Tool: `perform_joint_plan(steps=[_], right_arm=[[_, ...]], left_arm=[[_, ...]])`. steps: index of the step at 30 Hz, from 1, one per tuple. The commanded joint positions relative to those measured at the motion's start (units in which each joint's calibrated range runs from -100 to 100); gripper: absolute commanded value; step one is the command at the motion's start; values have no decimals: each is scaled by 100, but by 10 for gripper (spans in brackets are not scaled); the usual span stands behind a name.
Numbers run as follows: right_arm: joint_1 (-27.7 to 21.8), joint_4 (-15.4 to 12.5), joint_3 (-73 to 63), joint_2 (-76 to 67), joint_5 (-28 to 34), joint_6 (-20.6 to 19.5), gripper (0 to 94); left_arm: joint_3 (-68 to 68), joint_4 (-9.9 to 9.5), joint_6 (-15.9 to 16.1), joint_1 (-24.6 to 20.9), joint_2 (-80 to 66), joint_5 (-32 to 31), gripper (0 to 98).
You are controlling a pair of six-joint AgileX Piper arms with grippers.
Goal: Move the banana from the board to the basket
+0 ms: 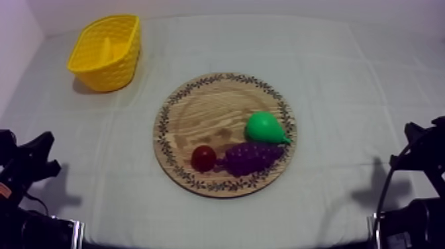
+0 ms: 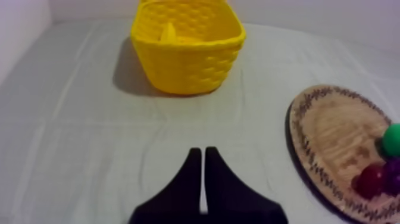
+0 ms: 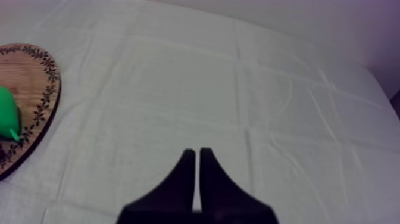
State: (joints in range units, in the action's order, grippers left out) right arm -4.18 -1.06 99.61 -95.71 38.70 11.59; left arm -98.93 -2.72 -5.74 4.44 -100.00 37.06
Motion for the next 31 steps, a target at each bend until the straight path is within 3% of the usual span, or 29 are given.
perform_joint_plan(steps=[1,5,31], right_arm=[[-3,1,5,-5,1,0,4],[-3,1,5,-5,1,1,4],[-3,1,5,-5,1,-4,4]], left_arm=[[-39,18,-422,3,1,-488,1],[-74,27,-583,7,0,-630,1],[-84,30,-552,9,0,-675,1]])
